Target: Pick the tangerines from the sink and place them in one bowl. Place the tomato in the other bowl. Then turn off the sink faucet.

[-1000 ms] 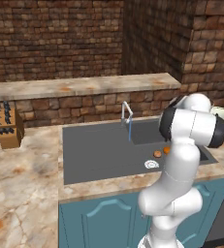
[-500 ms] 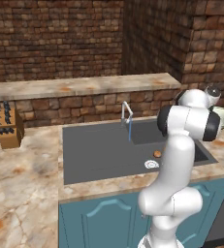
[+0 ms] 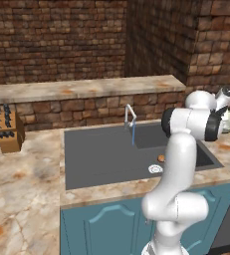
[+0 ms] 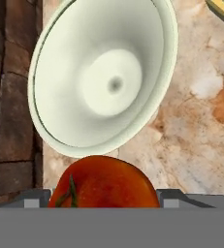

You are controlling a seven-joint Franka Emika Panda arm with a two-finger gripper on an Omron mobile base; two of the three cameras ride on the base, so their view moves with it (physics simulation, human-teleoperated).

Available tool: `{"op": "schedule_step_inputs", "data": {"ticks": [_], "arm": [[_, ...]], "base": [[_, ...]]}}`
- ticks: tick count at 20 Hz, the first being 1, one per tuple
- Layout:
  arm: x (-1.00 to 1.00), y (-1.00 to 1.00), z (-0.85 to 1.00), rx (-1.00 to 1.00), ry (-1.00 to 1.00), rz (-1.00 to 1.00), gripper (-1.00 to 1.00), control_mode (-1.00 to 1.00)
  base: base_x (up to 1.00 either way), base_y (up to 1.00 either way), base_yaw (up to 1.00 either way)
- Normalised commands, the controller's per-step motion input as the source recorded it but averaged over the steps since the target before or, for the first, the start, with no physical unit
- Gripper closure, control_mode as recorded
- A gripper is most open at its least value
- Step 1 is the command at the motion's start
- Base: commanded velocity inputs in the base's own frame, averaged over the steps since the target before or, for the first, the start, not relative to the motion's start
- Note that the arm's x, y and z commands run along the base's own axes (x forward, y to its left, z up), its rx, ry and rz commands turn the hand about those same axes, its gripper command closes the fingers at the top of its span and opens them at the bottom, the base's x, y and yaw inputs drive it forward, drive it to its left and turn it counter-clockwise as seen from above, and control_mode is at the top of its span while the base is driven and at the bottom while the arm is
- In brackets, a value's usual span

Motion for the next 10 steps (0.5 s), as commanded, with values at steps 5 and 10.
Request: {"op": "schedule_step_inputs", "data": {"ticks": [5, 10], "arm": [[0.07, -0.47, -0.03, 0.07, 0.0, -0.08, 1.0, -1.0], [0.13, -0.37, -0.06, 0.05, 0.0, -0.03, 1.0, -1.0]], "base": [[0.0, 0.0, 0.0], [0.0, 0.0, 0.0]]}}
